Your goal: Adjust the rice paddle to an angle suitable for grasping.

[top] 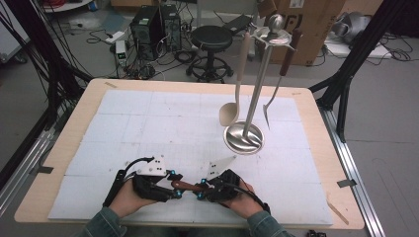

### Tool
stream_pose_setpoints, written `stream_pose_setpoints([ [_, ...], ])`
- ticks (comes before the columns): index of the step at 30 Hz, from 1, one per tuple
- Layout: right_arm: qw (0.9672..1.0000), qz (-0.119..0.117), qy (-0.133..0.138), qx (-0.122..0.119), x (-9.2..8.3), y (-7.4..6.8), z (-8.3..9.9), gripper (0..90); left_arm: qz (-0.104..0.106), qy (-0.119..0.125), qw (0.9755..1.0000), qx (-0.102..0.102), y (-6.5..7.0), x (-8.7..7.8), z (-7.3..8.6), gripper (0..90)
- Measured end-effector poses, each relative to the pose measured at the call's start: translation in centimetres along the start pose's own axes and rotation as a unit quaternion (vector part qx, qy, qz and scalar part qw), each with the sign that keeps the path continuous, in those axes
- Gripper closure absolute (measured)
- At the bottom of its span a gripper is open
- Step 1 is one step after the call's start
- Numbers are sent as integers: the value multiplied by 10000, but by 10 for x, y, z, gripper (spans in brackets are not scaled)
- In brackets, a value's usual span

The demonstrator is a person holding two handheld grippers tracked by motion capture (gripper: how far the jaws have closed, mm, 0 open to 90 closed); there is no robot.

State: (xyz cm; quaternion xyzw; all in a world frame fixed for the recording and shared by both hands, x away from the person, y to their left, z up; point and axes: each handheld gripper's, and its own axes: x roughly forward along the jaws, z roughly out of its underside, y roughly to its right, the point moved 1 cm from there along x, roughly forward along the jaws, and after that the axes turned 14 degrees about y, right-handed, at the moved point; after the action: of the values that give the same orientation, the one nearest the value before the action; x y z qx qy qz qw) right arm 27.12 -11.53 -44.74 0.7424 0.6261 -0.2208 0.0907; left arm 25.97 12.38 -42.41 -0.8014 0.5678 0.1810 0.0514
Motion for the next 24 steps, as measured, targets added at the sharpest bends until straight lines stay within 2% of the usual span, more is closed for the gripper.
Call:
stream_pose_setpoints([
  [3,9999,48,70,72,-2,1,0,759,-111,46,9999,-9,-2,-2,-1,427],
  [8,9995,113,199,212,-6,4,-1,760,-244,116,9996,-105,-5,-6,-1,369],
  [13,9987,179,352,318,-11,7,-2,760,-404,158,9990,-141,-9,-9,0,339],
  [18,9971,295,520,468,-16,10,-4,760,-451,153,9987,-159,-11,-10,0,319],
  [24,9933,530,851,573,-25,15,-13,760,-476,179,9985,-191,-11,-8,1,309],
])
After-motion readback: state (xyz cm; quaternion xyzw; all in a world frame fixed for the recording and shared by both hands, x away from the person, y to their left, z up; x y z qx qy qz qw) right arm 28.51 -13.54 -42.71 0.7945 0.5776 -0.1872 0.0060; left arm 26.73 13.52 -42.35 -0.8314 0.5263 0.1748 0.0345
